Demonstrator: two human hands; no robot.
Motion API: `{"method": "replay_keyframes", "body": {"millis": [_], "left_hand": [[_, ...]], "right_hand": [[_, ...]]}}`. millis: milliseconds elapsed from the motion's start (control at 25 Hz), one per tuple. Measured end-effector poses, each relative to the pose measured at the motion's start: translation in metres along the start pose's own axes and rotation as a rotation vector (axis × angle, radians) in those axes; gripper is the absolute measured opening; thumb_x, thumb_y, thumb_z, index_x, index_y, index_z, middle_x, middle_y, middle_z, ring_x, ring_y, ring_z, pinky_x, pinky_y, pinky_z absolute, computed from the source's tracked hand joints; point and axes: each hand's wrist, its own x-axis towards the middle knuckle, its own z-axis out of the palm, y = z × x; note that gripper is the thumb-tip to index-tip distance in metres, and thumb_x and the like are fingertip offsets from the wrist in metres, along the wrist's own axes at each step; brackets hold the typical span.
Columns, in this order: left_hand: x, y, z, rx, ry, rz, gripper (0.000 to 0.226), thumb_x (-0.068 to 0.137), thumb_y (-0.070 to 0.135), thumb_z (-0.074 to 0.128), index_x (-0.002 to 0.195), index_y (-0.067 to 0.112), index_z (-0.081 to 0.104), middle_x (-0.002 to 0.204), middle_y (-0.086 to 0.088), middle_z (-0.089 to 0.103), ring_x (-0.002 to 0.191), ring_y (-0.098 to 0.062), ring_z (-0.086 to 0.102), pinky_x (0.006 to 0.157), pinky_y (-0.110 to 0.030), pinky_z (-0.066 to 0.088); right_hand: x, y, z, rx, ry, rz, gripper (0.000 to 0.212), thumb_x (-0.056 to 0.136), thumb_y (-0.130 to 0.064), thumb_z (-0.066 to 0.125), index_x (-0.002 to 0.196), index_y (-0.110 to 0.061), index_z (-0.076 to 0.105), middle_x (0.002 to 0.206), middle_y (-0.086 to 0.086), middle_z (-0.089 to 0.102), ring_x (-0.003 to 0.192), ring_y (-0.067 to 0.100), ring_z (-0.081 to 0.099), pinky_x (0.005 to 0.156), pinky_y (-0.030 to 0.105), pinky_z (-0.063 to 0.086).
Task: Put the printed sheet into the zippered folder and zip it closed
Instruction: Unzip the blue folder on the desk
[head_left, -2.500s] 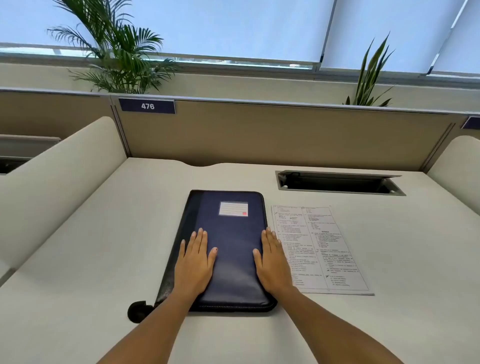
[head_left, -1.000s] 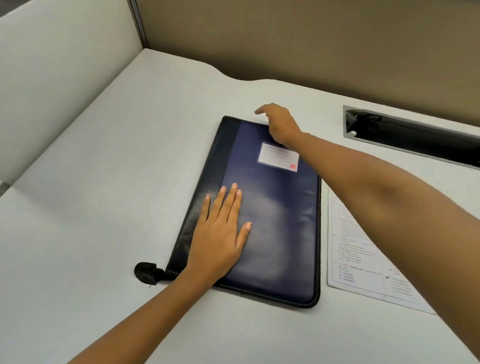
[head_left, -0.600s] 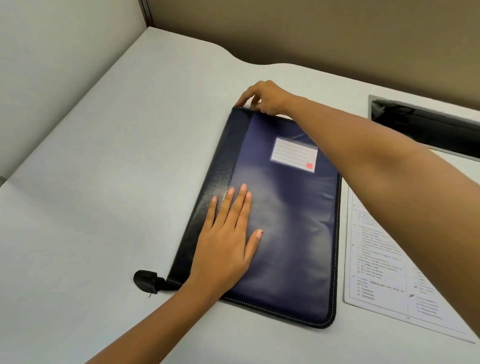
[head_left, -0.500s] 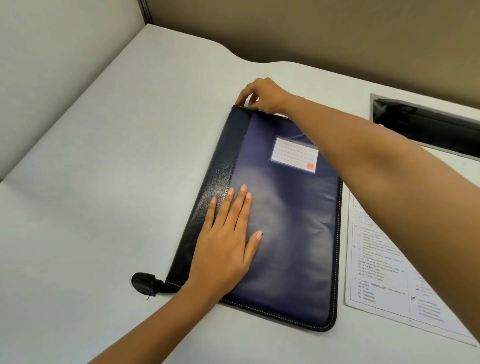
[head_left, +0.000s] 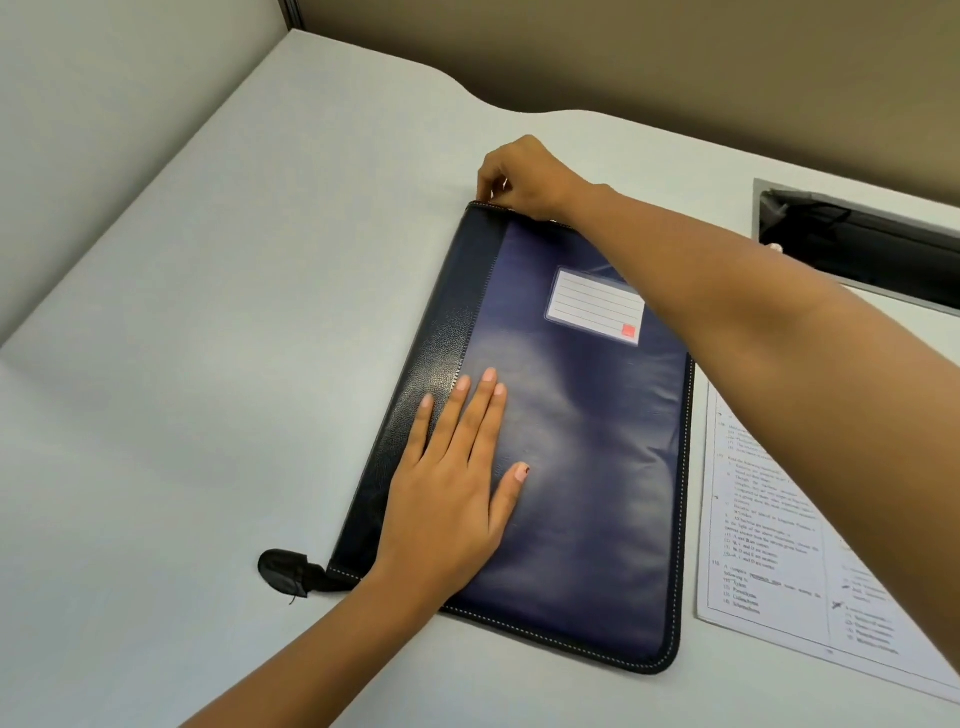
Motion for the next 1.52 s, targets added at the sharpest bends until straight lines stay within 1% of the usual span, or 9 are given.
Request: {"method": "replay_keyframes", "body": {"millis": [80,240,520,640,960,1120,1200,1280,1520], "left_hand": [[0.000,0.000,0.001,0.003,0.004,-0.009,0.065,0.097,0.053,0.016,0.151,0.017,0.008,0.160,0.003,0.007,0.147,-0.013,0.001,0.120,-0.041,0.010],[0.000,0.000,0.002,0.009,0.006,-0.030,0.067,0.096,0.055,0.018,0.151,0.018,0.006,0.160,0.004,0.007,0.147,-0.012,0.001,0.120,-0.039,0.009],[0.000,0.001,0.003,0.004,0.014,-0.039,0.068,0.095,0.055,0.019,0.151,0.018,0.007,0.160,0.004,0.009,0.147,-0.012,0.003,0.120,-0.039,0.010],[0.000,0.000,0.003,0.003,0.018,-0.040,0.068,0.095,0.055,0.021,0.151,0.018,0.007,0.160,0.004,0.009,0.147,-0.012,0.003,0.120,-0.039,0.010],[0.000,0.001,0.003,0.010,0.032,-0.039,0.069,0.094,0.054,0.023,0.151,0.018,0.009,0.160,0.004,0.010,0.147,-0.013,0.006,0.120,-0.038,0.009],[0.000,0.001,0.005,0.018,0.043,-0.040,0.069,0.094,0.055,0.023,0.151,0.018,0.010,0.159,0.003,0.012,0.147,-0.013,0.007,0.120,-0.037,0.007],[0.001,0.001,0.006,0.019,0.048,-0.038,0.069,0.094,0.055,0.023,0.151,0.018,0.010,0.159,0.003,0.012,0.147,-0.013,0.007,0.120,-0.036,0.006],[0.002,0.001,0.006,0.013,0.054,-0.038,0.069,0.094,0.056,0.023,0.151,0.019,0.010,0.160,0.003,0.012,0.147,-0.013,0.007,0.120,-0.036,0.005],[0.000,0.001,0.008,0.005,0.076,-0.035,0.070,0.094,0.057,0.023,0.151,0.020,0.008,0.160,0.004,0.011,0.147,-0.013,0.006,0.120,-0.035,0.005]], "right_hand": [[-0.010,0.006,-0.002,-0.041,0.022,-0.050,0.016,0.083,-0.001,0.059,0.090,-0.002,0.073,0.092,0.015,0.072,0.085,0.029,0.064,0.078,0.028,0.047],[-0.032,0.017,-0.005,-0.110,0.041,-0.086,0.015,0.085,-0.003,0.058,0.091,-0.003,0.072,0.089,0.015,0.069,0.083,0.032,0.062,0.078,0.040,0.049],[-0.076,0.045,-0.017,-0.147,0.054,-0.057,0.010,0.084,-0.004,0.064,0.088,-0.004,0.073,0.086,0.014,0.069,0.079,0.032,0.063,0.075,0.037,0.048],[-0.103,0.060,-0.021,-0.150,0.074,-0.034,0.008,0.083,-0.003,0.066,0.086,-0.002,0.073,0.083,0.015,0.069,0.076,0.032,0.063,0.073,0.031,0.044],[-0.192,0.095,-0.029,-0.114,0.202,0.125,0.007,0.080,0.000,0.070,0.086,0.002,0.073,0.079,0.019,0.070,0.067,0.032,0.063,0.070,0.026,0.042],[-0.228,0.089,-0.016,-0.070,0.318,0.197,0.008,0.079,-0.004,0.073,0.084,0.002,0.074,0.077,0.018,0.072,0.066,0.029,0.065,0.069,0.028,0.046],[-0.241,0.081,-0.008,-0.016,0.366,0.261,0.008,0.078,-0.006,0.075,0.083,-0.001,0.075,0.078,0.016,0.072,0.066,0.024,0.063,0.069,0.030,0.044],[-0.252,0.072,0.001,0.038,0.406,0.307,0.009,0.077,-0.008,0.076,0.083,-0.002,0.075,0.077,0.015,0.072,0.066,0.020,0.061,0.068,0.027,0.042],[-0.285,0.033,0.018,0.050,0.452,0.313,0.008,0.077,-0.007,0.076,0.084,-0.003,0.075,0.076,0.011,0.071,0.066,0.019,0.062,0.067,0.023,0.042]]}}
